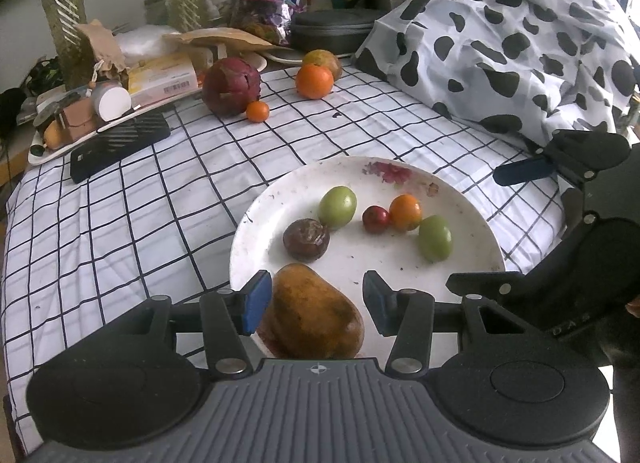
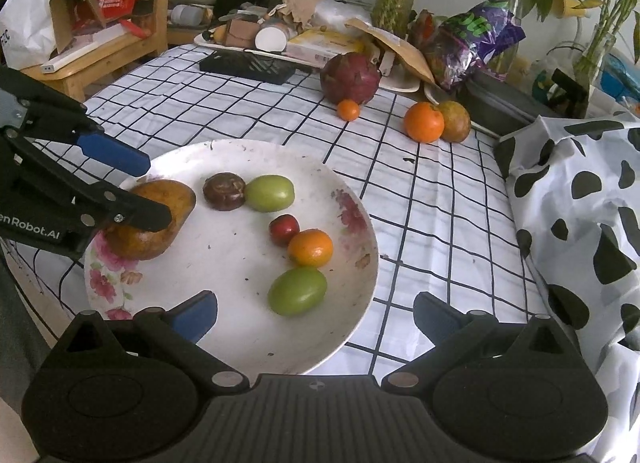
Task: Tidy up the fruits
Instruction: 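Withdraw both open tools from the plate toward the remaining fruits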
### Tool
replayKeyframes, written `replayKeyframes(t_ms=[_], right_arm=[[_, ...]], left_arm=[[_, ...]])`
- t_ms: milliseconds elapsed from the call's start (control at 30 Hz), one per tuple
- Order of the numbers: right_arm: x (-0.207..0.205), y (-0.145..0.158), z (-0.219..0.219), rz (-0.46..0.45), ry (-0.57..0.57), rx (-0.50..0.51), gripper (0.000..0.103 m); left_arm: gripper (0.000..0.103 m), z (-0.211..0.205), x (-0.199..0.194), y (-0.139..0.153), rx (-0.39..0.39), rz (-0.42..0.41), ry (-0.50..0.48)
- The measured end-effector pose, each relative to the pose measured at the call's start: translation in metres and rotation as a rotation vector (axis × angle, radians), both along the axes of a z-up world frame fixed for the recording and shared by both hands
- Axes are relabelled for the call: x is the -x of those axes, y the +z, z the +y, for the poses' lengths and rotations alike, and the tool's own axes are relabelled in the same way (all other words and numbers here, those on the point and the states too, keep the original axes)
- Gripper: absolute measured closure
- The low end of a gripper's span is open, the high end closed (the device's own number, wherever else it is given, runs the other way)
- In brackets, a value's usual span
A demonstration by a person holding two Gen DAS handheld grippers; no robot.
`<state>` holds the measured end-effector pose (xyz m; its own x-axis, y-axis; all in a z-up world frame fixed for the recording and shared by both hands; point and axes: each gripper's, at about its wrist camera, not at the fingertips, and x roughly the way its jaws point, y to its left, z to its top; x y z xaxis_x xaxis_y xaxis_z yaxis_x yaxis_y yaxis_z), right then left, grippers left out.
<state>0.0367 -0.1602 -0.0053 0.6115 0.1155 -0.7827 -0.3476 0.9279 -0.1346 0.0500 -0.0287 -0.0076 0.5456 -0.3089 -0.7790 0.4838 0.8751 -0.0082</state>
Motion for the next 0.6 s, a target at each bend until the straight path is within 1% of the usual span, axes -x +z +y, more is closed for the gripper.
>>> replayKeyframes(t_ms=[100,167,200,233,300,600], right_arm=[[-0.001,0.001,-0.002,-0.008,-0.013,-0.006,0.000],[-0.002,0.002,-0.003,-0.013,-0.022,-0.014,0.000],[-0.004,0.002,-0.004,-0.015,-0.027,-0.019,0.000],[-0.005,0.002,-0.005,-0.017,-0.035,-0.024,0.000],[-0.009,0.003,-0.008,-0.022,-0.057,-0.036,0.000],[-0.029,0.003,-0.023,-0.057,-0.144,-0.044,0.000]], left_arm=[[0.053,0.001,-0.002,0.001,0.003,-0.002,0.015],[0.044,0.003,-0.004,0.002,0.002,-0.006,0.034],[0.036,0.003,-0.004,0.002,-0.001,-0.016,0.044],[0.033,0.003,-0.005,0.004,-0.007,-0.030,0.052],[0.033,0.003,-0.007,0.006,-0.014,-0.056,0.064],[0.033,0.002,-0.030,0.014,0.035,-0.096,0.093]])
